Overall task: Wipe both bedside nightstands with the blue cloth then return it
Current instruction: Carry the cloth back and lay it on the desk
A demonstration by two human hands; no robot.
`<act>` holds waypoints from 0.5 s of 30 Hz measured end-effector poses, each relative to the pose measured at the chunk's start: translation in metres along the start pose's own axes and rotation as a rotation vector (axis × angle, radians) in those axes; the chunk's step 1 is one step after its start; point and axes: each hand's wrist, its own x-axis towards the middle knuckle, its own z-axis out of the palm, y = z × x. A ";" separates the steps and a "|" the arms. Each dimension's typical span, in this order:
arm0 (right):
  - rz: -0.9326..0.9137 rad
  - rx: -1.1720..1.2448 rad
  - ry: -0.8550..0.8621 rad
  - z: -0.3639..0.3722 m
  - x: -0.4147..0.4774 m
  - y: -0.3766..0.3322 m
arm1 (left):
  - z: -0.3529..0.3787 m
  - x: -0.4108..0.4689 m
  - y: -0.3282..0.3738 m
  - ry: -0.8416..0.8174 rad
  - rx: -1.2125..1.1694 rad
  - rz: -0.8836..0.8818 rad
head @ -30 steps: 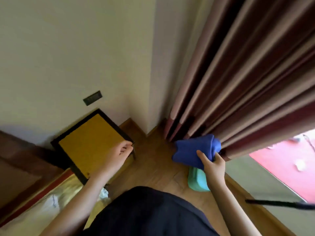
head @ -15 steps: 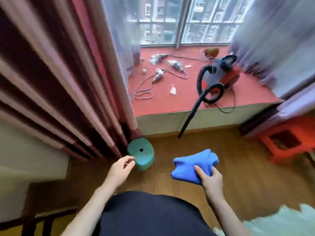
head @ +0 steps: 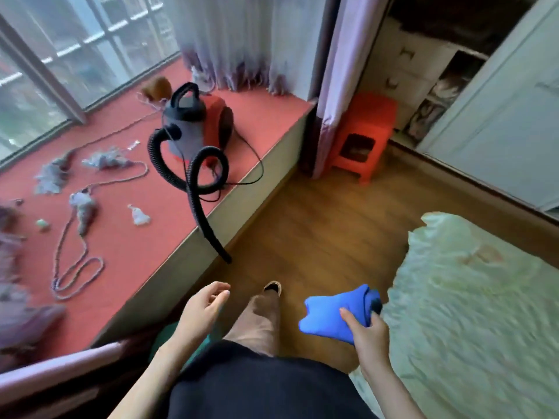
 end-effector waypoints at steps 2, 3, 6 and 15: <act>0.035 0.029 0.064 0.009 0.029 -0.013 | -0.001 0.053 0.027 -0.055 0.042 0.033; 0.045 0.039 0.085 0.013 0.040 -0.021 | -0.003 0.073 0.039 -0.073 0.053 0.044; 0.076 0.085 0.165 0.026 0.080 -0.064 | -0.014 0.141 0.085 -0.150 0.092 0.101; 0.020 0.236 0.387 0.012 0.196 -0.182 | 0.000 0.309 0.232 -0.346 0.197 0.264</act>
